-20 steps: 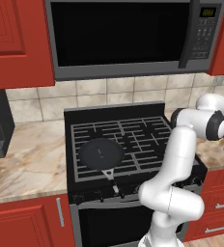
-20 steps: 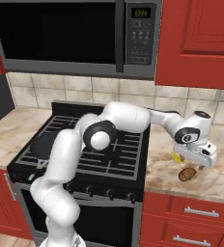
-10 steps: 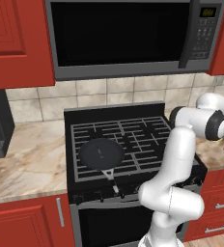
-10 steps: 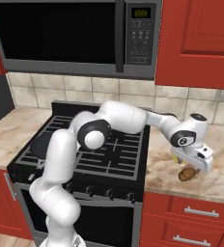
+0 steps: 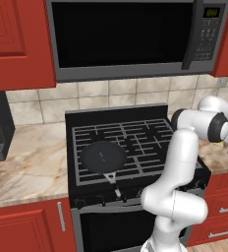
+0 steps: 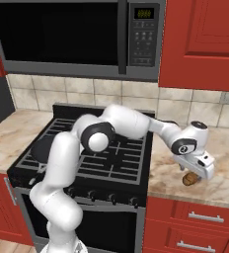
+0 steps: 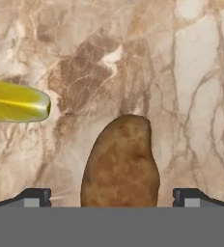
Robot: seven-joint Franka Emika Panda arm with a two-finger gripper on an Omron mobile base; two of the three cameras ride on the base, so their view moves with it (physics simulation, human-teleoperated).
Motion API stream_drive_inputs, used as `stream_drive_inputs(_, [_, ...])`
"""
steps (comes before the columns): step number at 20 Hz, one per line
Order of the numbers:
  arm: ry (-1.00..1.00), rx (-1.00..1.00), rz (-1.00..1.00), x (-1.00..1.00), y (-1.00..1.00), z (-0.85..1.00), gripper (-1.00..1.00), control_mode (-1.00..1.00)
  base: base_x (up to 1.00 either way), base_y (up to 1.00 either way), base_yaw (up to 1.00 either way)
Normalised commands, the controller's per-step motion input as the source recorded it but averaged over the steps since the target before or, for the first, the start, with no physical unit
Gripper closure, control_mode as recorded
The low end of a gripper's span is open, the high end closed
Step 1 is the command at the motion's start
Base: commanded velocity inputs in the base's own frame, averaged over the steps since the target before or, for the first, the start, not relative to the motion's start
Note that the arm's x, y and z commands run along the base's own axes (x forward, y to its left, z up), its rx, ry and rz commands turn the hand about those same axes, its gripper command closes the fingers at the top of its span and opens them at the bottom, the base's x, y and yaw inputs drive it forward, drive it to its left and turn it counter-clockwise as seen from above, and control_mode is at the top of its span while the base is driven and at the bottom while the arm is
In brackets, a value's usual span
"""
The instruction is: Put the lemon wedge and potato in the pan. Then turn on the front left burner and set the heat to medium.
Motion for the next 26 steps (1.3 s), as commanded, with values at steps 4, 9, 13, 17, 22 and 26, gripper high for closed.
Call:
stream_drive_inputs(4, [0.00,0.00,-0.04,0.03,0.00,-0.41,-1.00,-1.00,0.00,0.00,0.00])
stream_drive_inputs(9, [0.00,0.00,-0.05,0.00,0.00,-0.29,-1.00,-1.00,0.00,0.00,0.00])
stream_drive_inputs(13, [0.00,0.00,-0.01,0.00,0.00,0.00,-1.00,-1.00,0.00,0.00,0.00])
stream_drive_inputs(17, [0.00,0.00,0.00,0.00,0.00,0.00,1.00,-1.00,0.00,0.00,0.00])
stream_drive_inputs(22, [0.00,0.00,0.00,0.00,0.00,0.00,1.00,-1.00,0.00,0.00,0.00])
stream_drive_inputs(26, [-0.09,0.00,0.00,-0.33,0.01,0.06,1.00,-1.00,0.00,0.00,0.00])
